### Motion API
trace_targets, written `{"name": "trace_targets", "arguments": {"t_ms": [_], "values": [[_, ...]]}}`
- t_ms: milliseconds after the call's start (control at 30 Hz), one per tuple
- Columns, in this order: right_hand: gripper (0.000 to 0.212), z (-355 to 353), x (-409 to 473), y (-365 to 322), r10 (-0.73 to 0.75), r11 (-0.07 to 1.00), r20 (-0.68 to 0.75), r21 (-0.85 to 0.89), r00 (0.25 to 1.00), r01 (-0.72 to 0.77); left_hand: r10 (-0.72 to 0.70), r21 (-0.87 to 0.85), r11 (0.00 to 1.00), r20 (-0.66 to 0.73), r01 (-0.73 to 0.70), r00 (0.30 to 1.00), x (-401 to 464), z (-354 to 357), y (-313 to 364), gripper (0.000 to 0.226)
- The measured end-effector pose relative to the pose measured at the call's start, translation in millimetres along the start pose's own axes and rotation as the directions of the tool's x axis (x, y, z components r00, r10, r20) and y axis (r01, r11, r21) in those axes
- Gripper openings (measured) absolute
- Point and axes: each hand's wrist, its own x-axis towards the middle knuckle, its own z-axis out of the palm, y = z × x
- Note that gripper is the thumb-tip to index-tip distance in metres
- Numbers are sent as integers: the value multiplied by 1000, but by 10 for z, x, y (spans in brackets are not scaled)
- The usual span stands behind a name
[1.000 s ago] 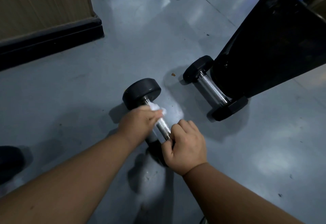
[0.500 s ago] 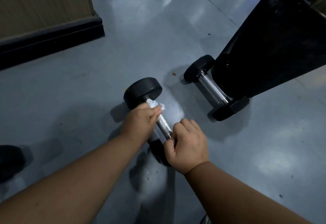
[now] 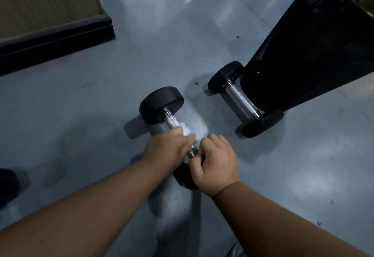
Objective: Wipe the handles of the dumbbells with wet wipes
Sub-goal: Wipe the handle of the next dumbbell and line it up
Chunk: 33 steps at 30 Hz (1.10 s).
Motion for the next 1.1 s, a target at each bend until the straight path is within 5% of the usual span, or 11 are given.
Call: {"name": "trace_targets", "arguments": {"t_ms": [100, 167, 300, 467, 533, 633, 800, 900, 1000, 1100], "values": [[14, 0, 7, 19, 1, 1000, 2, 18, 1000, -1, 203, 9, 979, 12, -203, 979, -55, -24, 46, 35], [14, -13, 18, 38, 7, 999, 1, 39, 1000, -7, 203, 34, 979, -91, -201, 975, 7, -56, -16, 25], [14, -36, 51, 91, 38, 996, -1, 81, 999, -38, -135, -143, 984, -225, 104, 965, 142, -87, -113, 30], [13, -33, 53, 142, 60, 994, 17, 95, 998, -61, 304, 24, 952, -17, -304, 952, -21, 51, -1, 24], [14, -40, 58, 159, 61, 992, 28, 112, 998, -63, 240, 35, 971, -89, -238, 967, 71, 11, -71, 26], [12, -63, 90, 223, 90, 985, 36, 143, 995, -94, -45, -94, 995, -204, 26, 978, 203, -48, -97, 30], [17, -106, 137, 318, 138, 970, 77, 189, 988, -150, 162, 39, 986, -34, -161, 986, 34, 64, 164, 39], [20, -168, 219, 353, 179, 974, 145, 116, 973, -196, 96, 27, 995, 43, -97, 994, 121, 28, 211, 51], [30, -237, 338, 290, 256, 950, 152, -221, 955, -220, 33, 67, 997, 148, -43, 988, 253, -32, 259, 66], [36, -218, 312, 88, 240, 970, 114, -59, 964, -235, -24, 65, 998, 111, 17, 994, 355, -57, 174, 46]]}}
